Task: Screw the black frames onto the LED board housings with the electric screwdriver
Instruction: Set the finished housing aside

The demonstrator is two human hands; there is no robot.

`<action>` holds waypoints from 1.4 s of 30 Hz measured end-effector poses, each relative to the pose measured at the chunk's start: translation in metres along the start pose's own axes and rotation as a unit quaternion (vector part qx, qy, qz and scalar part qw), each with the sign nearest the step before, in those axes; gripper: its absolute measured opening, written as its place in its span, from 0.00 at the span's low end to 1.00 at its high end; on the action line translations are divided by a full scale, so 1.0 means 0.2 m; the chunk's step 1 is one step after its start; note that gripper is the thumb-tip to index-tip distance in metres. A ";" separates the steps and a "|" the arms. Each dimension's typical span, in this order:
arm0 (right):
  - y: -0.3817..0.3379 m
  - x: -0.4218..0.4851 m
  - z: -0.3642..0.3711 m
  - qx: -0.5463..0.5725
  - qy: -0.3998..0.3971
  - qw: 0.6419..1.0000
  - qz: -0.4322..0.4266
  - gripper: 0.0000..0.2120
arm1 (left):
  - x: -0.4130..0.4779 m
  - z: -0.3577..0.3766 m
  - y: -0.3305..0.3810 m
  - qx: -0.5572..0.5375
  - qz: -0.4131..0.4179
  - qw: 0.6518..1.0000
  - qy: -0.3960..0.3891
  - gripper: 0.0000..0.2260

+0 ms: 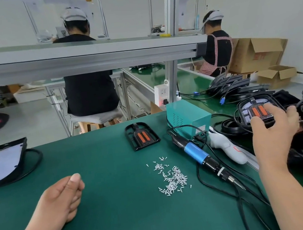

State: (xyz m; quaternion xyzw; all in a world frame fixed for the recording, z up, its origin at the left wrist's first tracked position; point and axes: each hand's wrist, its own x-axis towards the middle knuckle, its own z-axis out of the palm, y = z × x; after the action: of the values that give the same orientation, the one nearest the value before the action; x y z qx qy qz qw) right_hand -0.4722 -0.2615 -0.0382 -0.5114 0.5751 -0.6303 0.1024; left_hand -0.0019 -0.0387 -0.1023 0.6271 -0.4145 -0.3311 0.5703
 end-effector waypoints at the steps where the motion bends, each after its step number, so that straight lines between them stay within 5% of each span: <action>1: -0.01 -0.01 0.01 -0.006 -0.002 1.000 -0.005 0.21 | -0.01 0.01 0.02 0.000 -0.001 1.000 -0.003 0.27; 6: -0.09 -0.12 0.07 -0.005 -0.008 0.995 -0.096 0.19 | -0.04 0.04 0.07 -0.002 -0.015 1.000 0.000 0.21; 15: -0.41 -0.45 0.34 0.037 -0.224 0.954 -0.194 0.12 | -0.05 0.05 0.09 -0.005 -0.025 1.000 0.010 0.19; 30: -0.73 -1.10 0.94 0.053 -0.493 0.808 -0.317 0.04 | -0.07 0.07 0.14 -0.068 -0.033 0.995 0.067 0.20; 42: -1.06 -1.43 1.45 0.033 -0.623 0.702 -0.345 0.19 | -0.02 0.02 0.13 -0.222 -0.079 0.948 0.215 0.17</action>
State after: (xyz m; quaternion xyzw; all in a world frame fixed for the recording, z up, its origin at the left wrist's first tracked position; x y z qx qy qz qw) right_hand -0.0228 -0.1683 -0.0669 -0.9461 0.1424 -0.1783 0.2297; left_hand -0.0112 -0.0374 -0.0781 0.5719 -0.1473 -0.3156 0.7427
